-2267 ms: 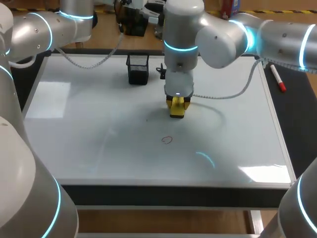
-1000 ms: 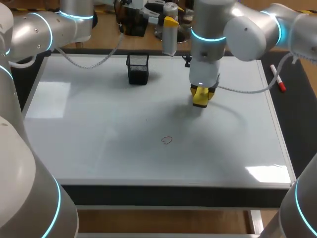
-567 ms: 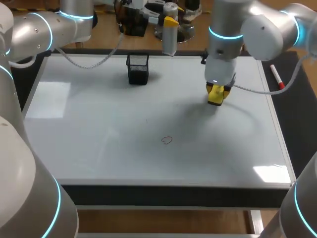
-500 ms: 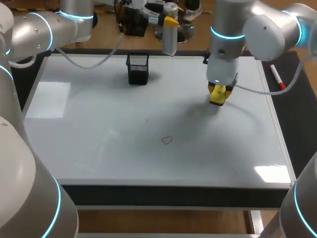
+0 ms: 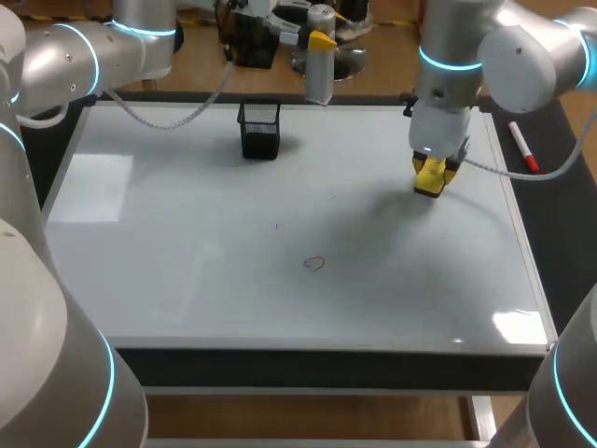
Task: Pick up the inspection probe, press it on each red-marked spot on the whiteboard one by one, put down the probe, pick up the eraser, and wipe off all the red marks.
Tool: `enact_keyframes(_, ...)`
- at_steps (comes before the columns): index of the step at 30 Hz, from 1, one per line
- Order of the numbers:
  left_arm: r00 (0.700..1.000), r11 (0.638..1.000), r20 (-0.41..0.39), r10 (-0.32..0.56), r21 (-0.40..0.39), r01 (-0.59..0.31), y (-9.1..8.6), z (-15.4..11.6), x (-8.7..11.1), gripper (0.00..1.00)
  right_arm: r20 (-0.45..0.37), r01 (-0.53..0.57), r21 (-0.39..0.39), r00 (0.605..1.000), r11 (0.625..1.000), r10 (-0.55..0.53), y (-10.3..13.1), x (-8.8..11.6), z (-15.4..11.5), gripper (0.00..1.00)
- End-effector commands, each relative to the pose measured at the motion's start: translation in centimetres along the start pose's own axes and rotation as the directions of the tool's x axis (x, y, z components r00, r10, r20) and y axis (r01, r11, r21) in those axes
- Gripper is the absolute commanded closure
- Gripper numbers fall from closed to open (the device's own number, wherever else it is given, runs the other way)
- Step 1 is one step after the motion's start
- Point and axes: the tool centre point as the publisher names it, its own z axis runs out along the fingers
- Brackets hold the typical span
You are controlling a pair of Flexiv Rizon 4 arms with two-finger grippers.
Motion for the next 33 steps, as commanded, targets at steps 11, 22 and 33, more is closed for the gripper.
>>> enact_keyframes(11,1.0,1.0,-0.003,0.001,0.0,-0.001,-0.09,-0.02,-0.07,1.0,0.007,-0.021,-0.001,1.0,1.0,0.021,-0.03,0.89,-0.03,1.0)
enact_keyframes(22,1.0,1.0,-0.003,0.001,0.0,-0.001,-0.09,-0.02,-0.07,1.0,0.007,-0.021,-0.001,1.0,1.0,0.021,-0.03,0.89,-0.03,1.0)
enact_keyframes(33,1.0,1.0,-0.003,0.001,0.0,-0.001,-0.09,-0.02,-0.07,1.0,0.007,-0.021,-0.001,1.0,1.0,0.021,-0.03,0.89,-0.03,1.0)
